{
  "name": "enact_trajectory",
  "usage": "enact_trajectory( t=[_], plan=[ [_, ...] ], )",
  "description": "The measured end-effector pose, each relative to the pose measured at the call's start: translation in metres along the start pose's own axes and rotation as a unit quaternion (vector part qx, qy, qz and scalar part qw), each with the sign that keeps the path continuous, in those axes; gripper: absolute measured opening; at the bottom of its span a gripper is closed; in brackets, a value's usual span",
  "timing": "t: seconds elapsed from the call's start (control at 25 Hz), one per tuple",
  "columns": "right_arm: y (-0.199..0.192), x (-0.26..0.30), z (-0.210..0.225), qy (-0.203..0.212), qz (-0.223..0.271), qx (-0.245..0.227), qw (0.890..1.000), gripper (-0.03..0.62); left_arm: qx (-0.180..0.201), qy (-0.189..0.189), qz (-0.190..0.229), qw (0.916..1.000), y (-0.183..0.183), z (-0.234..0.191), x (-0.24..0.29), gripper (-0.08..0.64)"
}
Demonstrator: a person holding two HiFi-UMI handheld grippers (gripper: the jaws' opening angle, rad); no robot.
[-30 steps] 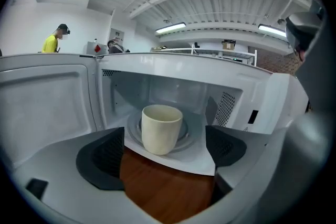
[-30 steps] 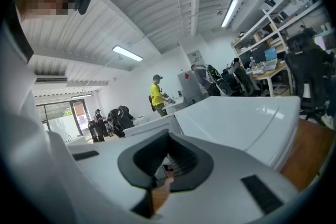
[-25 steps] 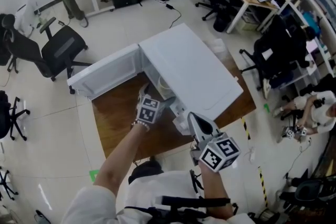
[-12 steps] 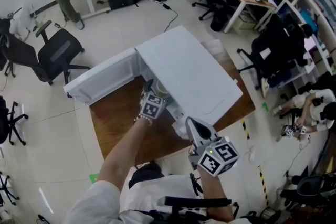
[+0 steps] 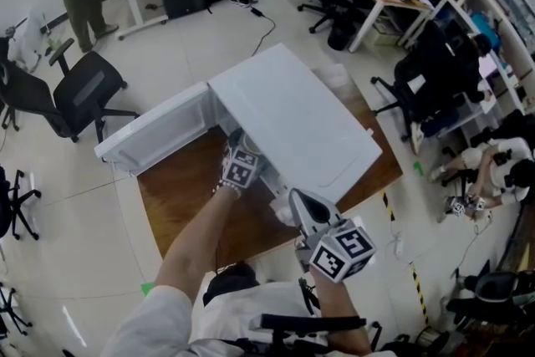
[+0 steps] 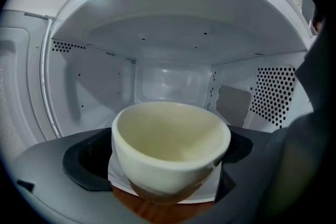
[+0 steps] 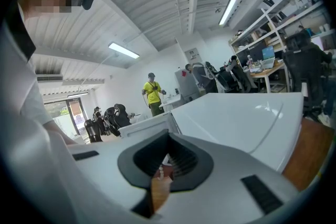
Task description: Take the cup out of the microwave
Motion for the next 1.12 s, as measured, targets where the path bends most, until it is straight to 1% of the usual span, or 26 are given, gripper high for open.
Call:
enact_trajectory(
  t=[0.12,0.36,0.44,0.52,0.56,0.6,0.72,0.84,1.0,1.12],
  plan=[
    [0.000,0.002,0.004,-0.006,-0.002,-0.001,1.000,0.003,0.006,-0.006,-0.004,1.0000,0.001,0.001,0.006,0.581],
    [0.007,0.012,0.012,-0.027,-0.009,-0.006,1.000,0.003,0.010,-0.021,0.002,0.9997,0.003,0.004,0.011,0.580],
    [0.008,0.016,0.014,-0.028,-0.009,-0.007,1.000,0.003,0.013,-0.022,0.003,0.9997,0.002,0.004,0.011,0.578],
    [0.010,0.020,0.015,-0.027,-0.010,-0.007,1.000,0.003,0.018,-0.018,0.006,0.9997,0.002,0.003,0.011,0.565],
    [0.010,0.021,0.015,-0.026,-0.010,-0.008,1.000,0.003,0.019,-0.014,0.008,0.9997,0.003,0.003,0.010,0.526],
    [0.011,0.022,0.016,-0.025,-0.011,-0.008,1.000,0.003,0.021,-0.011,0.010,0.9997,0.003,0.003,0.009,0.473],
    [0.013,0.024,0.017,-0.023,-0.012,-0.009,1.000,0.003,0.025,-0.010,0.012,0.9996,0.003,0.003,0.006,0.469],
    [0.013,0.027,0.019,-0.024,-0.014,-0.011,1.000,0.003,0.016,-0.004,0.017,0.9997,0.002,0.002,0.000,0.466],
    [0.014,0.031,0.021,-0.027,-0.012,-0.017,0.999,0.003,-0.003,0.015,0.030,0.9994,0.000,0.003,-0.023,0.465],
    [0.015,0.038,0.022,-0.022,-0.010,-0.019,1.000,0.003,-0.002,0.036,0.044,0.9984,-0.002,0.003,-0.048,0.463]
  ],
)
Point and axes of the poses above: the fingertips, and each gripper's own axes: x forward along the fingers, z to its right, y out of its top, the point moved 10 cm from there along -x, backward along the fingers, and after that the axes turned 3 degrees about -x, right-handed, at the moved point
